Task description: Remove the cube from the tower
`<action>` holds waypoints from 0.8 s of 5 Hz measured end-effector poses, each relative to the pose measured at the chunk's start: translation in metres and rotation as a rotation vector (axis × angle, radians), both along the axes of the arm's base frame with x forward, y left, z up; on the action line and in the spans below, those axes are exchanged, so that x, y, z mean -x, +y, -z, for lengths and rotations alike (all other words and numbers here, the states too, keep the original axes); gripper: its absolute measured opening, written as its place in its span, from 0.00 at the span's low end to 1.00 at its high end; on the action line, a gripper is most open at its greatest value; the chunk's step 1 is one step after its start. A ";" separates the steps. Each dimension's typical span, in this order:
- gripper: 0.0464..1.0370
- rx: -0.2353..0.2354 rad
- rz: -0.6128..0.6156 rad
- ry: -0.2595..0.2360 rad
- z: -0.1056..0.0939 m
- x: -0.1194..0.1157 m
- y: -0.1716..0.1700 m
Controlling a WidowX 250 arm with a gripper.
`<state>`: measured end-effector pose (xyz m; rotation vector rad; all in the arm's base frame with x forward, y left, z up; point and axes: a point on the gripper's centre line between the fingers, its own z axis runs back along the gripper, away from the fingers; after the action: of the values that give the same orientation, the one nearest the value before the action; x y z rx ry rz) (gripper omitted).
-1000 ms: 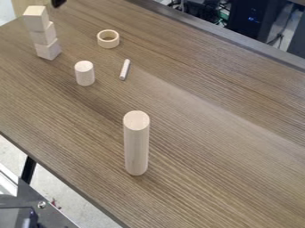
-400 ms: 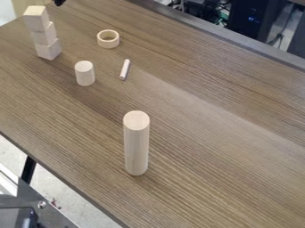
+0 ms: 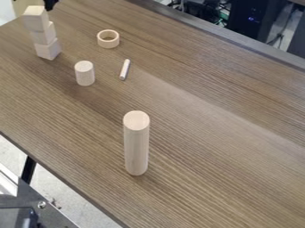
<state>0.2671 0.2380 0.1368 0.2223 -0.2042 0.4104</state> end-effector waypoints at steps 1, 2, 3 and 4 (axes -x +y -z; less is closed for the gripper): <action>0.96 0.017 -0.064 -0.016 0.009 -0.002 0.004; 0.96 0.033 -0.083 -0.043 0.010 -0.008 0.005; 0.96 0.037 -0.084 -0.040 0.012 -0.010 0.007; 0.96 0.041 -0.076 -0.036 0.015 -0.012 0.008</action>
<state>0.2791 0.2459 0.1222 0.1833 -0.2229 0.4938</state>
